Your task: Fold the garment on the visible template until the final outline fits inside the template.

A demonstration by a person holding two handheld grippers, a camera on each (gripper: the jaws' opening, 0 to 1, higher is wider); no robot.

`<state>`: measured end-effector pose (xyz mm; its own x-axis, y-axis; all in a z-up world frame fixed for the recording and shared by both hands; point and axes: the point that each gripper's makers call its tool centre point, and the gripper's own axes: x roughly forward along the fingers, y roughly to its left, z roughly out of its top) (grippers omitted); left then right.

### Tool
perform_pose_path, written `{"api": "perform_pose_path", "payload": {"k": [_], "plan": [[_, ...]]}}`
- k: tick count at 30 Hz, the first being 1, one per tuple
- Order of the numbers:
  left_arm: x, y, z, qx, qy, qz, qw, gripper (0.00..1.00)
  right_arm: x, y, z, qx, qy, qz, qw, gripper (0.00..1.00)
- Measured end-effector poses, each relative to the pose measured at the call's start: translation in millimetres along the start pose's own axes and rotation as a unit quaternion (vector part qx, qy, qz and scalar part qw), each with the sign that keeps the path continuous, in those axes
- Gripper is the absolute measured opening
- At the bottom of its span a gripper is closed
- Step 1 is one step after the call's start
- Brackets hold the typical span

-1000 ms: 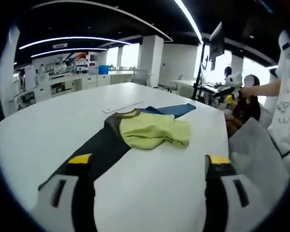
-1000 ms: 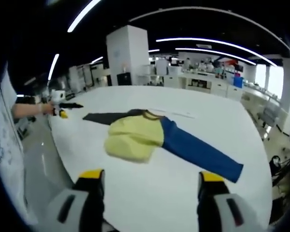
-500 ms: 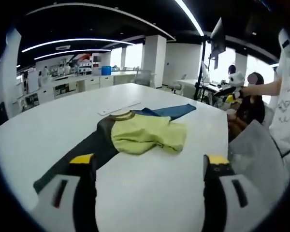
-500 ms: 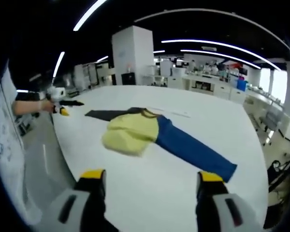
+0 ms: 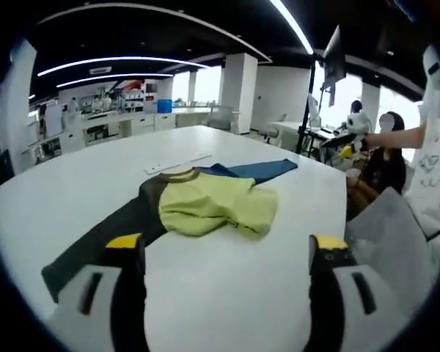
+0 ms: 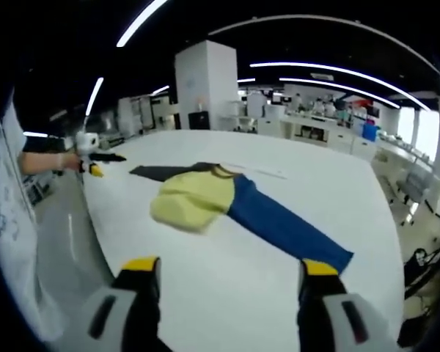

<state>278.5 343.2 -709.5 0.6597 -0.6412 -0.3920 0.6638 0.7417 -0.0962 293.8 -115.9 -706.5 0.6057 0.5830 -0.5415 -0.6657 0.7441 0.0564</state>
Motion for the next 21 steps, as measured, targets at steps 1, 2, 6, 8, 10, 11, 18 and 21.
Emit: {"api": "perform_pose_path", "payload": {"k": [1,2,6,8,10,11,18,21], "plan": [[-1,-1.3,0.8,-0.002,-0.001,0.001,1.0,0.9,2,0,0.3,0.0,-0.001,0.001,1.0,0.76],[-1,-1.6,0.9,-0.002,-0.002,0.001,1.0,0.9,3,2,1.3,0.0,-0.001,0.004,1.0,0.76],[-4,-2.2,2.8,-0.004,-0.009,0.006,0.9999,0.9,16,8,5.6,-0.008,0.001,0.018,0.9998,0.76],[-5,-5.9,1.8,-0.005,-0.008,0.007,0.9999,0.89,24,11,10.7,-0.01,-0.003,0.026,0.9996,0.76],[-5,-6.6,0.3,-0.005,-0.007,0.009,0.9999,0.89,30,17,13.4,-0.017,-0.002,0.033,0.9993,0.76],[-6,-7.1,-0.3,-0.006,-0.007,0.009,0.9999,0.89,37,21,14.8,-0.027,0.002,0.037,0.9989,0.76],[-6,-10.7,-7.7,-0.017,-0.011,0.014,0.9997,0.89,77,48,21.0,-0.091,0.03,0.079,0.9922,0.76],[-8,-12.7,-10.7,-0.017,-0.007,0.014,0.9997,0.89,96,68,23.2,-0.143,0.049,0.1,0.9834,0.76]]}}
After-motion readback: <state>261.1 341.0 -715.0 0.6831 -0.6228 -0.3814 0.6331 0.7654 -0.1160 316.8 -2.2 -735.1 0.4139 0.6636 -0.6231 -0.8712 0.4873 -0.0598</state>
